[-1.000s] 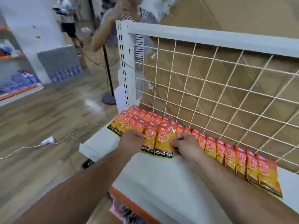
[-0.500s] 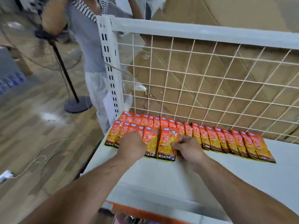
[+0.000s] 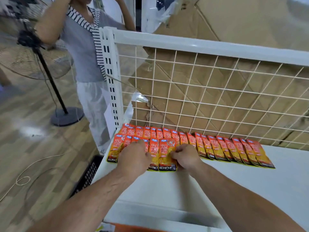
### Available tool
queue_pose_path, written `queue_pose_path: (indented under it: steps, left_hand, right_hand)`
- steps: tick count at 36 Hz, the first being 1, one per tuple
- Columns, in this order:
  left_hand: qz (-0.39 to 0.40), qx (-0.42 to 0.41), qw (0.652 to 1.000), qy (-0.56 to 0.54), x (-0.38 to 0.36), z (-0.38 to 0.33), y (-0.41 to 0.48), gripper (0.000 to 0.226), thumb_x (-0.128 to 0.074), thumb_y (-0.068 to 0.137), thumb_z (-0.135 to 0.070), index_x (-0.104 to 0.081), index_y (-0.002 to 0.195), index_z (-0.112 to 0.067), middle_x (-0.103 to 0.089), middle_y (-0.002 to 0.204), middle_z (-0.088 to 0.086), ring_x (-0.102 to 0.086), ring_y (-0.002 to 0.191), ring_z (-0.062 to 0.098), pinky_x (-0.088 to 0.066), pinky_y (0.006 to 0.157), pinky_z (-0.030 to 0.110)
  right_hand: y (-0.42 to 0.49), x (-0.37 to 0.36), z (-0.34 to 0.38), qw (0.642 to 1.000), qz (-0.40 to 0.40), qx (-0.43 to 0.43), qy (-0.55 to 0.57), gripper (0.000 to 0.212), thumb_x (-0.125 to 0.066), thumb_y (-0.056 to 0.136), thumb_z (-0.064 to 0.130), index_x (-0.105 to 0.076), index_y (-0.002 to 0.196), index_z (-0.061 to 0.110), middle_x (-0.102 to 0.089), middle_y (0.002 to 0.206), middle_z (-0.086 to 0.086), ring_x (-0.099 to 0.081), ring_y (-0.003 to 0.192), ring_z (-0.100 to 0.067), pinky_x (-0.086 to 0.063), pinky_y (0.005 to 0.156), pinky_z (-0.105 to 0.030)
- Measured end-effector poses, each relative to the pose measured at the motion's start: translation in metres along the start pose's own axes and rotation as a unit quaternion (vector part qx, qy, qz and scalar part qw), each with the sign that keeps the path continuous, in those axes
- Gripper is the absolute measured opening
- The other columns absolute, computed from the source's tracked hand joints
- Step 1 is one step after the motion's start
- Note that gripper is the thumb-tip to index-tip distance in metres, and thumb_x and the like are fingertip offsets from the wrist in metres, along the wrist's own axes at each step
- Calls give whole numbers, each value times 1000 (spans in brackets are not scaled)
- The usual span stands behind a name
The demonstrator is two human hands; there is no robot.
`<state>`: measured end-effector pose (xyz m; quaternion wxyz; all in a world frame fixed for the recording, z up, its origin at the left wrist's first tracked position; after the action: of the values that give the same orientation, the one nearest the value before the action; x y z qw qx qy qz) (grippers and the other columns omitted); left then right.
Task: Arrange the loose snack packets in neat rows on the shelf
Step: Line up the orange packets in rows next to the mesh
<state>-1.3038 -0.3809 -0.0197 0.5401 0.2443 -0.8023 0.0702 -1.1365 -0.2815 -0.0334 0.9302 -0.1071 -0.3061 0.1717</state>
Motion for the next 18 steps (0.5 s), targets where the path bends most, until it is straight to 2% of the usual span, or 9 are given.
queue_pose_path:
  steps: [3,5,7,14,18]
  left_hand:
    - [-3,-11,1000,2,2,3,-1,17,-55,90,-37,-54,95,-20,-59,80,-6,-53,68,14,-36,57,29]
    - [-4,-17,1000,1,2,5,-2,16,-55,91,-35,-55,95,-20,-59,81,-7,-51,69,12,-35,57,28]
    - [-4,-23,1000,4,2,7,-3,15,-56,90,-35,-54,95,-21,-61,84,-7,-51,70,12,-36,59,28]
    - [10,-28,999,15,3,7,-4,19,-54,92,-38,-55,101,-22,-59,87,-7,-52,75,13,-39,62,27]
    - [12,-63,997,48,4,0,-6,32,-50,94,-41,-54,118,-20,-58,109,-2,-56,96,18,-44,74,30]
  right_hand:
    - [3,-3,2,994,-29,31,-100,19,-70,81,13,-64,65,6,-64,58,-10,-58,46,-21,-55,48,-35]
    - [3,-4,5,986,-42,45,-156,24,-69,82,17,-61,60,10,-58,54,-3,-53,45,-13,-43,42,-24]
    - [2,-5,8,977,-53,55,-200,25,-67,84,20,-58,62,12,-54,57,0,-50,51,-12,-35,42,-21]
    - [4,-9,8,967,-70,47,-240,11,-62,83,19,-58,76,14,-63,76,-3,-59,72,-22,-35,48,-24]
    - [4,-10,5,962,-91,53,-253,20,-63,86,36,-59,88,16,-67,83,-2,-64,79,-23,-43,59,-26]
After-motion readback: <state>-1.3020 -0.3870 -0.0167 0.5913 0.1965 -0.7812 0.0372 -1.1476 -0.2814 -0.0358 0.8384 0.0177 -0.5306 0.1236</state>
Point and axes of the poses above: each hand's wrist, its own y-axis towards the middle knuckle, its own x-axis out of the back of the hand, z = x × y, the point moved 3 cm from there along y, towards the middle knuckle
